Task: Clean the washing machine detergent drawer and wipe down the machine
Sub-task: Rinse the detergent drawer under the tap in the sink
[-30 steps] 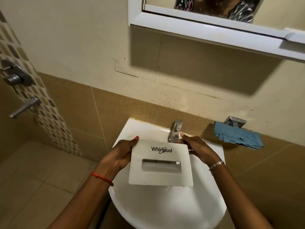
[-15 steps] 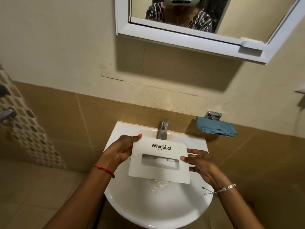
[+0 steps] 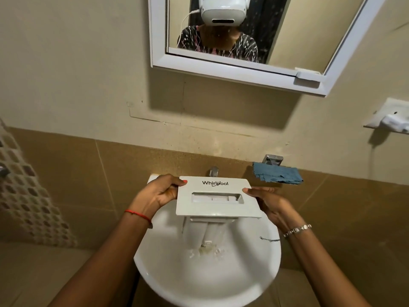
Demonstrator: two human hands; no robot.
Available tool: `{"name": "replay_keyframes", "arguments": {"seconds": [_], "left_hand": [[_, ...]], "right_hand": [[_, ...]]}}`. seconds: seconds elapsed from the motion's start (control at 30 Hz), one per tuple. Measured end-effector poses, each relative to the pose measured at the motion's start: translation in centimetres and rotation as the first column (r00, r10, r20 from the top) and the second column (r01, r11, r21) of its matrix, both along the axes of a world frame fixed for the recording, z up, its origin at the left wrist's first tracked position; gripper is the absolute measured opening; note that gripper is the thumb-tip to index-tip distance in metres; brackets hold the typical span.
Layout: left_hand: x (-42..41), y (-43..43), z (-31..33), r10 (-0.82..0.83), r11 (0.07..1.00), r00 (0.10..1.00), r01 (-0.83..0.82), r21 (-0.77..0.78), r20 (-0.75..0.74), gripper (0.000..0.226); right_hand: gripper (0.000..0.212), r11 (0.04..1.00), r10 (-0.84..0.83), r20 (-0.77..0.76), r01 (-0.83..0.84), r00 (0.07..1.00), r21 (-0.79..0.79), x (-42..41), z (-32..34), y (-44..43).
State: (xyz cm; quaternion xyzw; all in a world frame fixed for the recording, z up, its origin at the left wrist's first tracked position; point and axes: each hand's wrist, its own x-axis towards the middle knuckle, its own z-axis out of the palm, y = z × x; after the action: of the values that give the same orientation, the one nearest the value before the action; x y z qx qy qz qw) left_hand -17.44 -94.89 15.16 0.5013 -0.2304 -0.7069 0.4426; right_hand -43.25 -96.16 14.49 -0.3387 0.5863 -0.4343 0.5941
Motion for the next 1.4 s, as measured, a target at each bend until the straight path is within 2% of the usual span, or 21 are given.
{"name": "replay_keyframes", "arguments": {"seconds": [0.13, 0.23, 0.37, 0.5, 0.63, 0.8, 0.93, 1.23, 1.4], "left_hand": [[-0.2, -0.3, 0.5, 0.077, 0.996, 0.991, -0.073, 0.043, -0.107, 0.027], [-0.5, -0.6, 0.8, 0.149, 0.987, 0.974, -0.138, 0.078, -0.171, 0.027], [-0.8, -1.1, 1.4, 0.148, 0.989, 0.977, -0.145, 0.034, -0.155, 0.022], [-1.0, -1.0, 2.4, 0.138, 0.990, 0.978, -0.136, 0.020, -0.155, 0.023], [-1.5, -0.7, 3.8, 0.162, 0.986, 0.979, -0.164, -0.004, -0.125, 0.039], [-1.7, -0.6, 5.2, 0.189, 0.981, 0.967, -0.193, -0.007, -0.170, 0.039], [-2.1, -0.7, 6.3, 0.138, 0.986, 0.970, -0.154, -0.070, -0.200, 0.026], [-2.0, -1.5, 7.4, 0.094, 0.988, 0.978, -0.114, -0.100, -0.188, 0.025], [-2.2, -1.4, 8.1, 0.079, 0.988, 0.981, -0.102, -0.120, -0.179, 0.025]], "right_hand": [[0.060, 0.998, -0.023, 0.057, 0.020, 0.998, 0.064, 0.4, 0.9, -0.7], [0.044, 0.995, -0.069, 0.077, 0.062, 0.995, 0.081, 0.9, 1.3, -1.4], [0.036, 0.992, -0.072, 0.087, 0.062, 0.994, 0.109, 1.0, 1.7, -2.3], [0.015, 0.992, -0.078, 0.114, 0.066, 0.990, 0.109, 0.8, 2.6, -3.0], [0.032, 0.996, -0.077, 0.116, 0.070, 0.990, 0.062, 0.5, 3.1, -3.4], [0.003, 0.999, -0.017, 0.205, 0.010, 0.979, 0.035, 0.2, 4.5, -3.6], [0.017, 1.000, -0.002, 0.274, 0.003, 0.962, -0.003, 0.0, 5.8, -3.5], [0.011, 1.000, 0.006, 0.354, 0.002, 0.935, -0.021, -0.4, 7.4, -2.9], [0.007, 0.999, -0.010, 0.317, 0.025, 0.948, -0.045, -0.3, 8.2, -2.6]]}}
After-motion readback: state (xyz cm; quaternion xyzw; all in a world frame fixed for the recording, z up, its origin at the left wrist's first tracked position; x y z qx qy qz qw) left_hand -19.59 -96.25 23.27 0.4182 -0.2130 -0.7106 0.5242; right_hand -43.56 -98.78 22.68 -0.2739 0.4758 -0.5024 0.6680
